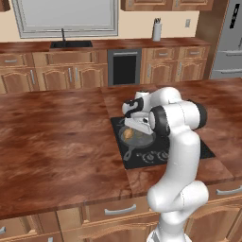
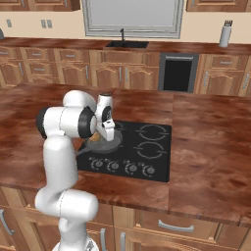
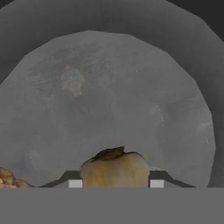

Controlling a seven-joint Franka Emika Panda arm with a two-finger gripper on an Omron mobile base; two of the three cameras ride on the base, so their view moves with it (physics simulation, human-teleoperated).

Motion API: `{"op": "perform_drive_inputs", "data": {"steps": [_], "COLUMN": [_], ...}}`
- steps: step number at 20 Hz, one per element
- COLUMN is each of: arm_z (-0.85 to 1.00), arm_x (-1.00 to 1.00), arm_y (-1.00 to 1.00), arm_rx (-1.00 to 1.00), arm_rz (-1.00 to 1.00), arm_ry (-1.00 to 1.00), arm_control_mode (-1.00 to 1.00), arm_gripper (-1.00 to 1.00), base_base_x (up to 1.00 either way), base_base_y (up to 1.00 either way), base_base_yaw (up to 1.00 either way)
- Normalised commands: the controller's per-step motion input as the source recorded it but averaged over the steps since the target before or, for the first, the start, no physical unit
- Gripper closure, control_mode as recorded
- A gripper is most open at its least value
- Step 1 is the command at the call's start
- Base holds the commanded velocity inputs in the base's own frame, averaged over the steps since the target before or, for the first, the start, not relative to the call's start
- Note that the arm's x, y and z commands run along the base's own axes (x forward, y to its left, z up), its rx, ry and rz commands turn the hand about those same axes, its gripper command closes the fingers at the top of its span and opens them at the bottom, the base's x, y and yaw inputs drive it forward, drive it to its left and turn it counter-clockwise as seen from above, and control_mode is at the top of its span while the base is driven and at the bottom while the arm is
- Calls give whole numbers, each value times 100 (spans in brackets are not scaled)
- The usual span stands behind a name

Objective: Put the garlic and onion in the pan. Then turn on the front left burner and set the heat to medium.

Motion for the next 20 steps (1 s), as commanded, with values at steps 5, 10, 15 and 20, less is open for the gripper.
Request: {"op": "perform_drive_inputs", "data": {"steps": [5,10,15,20], "arm_z": [-24,-10,-1,1], "arm_x": [20,4,-2,-7], "arm_y": [14,9,0,0], "arm_rx": [0,0,0,0], "arm_rz": [0,0,0,0], "arm_ry": [0,0,-4,-14], "arm_control_mode": [-100,-100,-100,-100], "arm_gripper": [-100,-100,-100,-100], "base_base_x": [0,0,0,0], "base_base_y": [0,0,0,0], "base_base_yaw": [0,0,0,0]}}
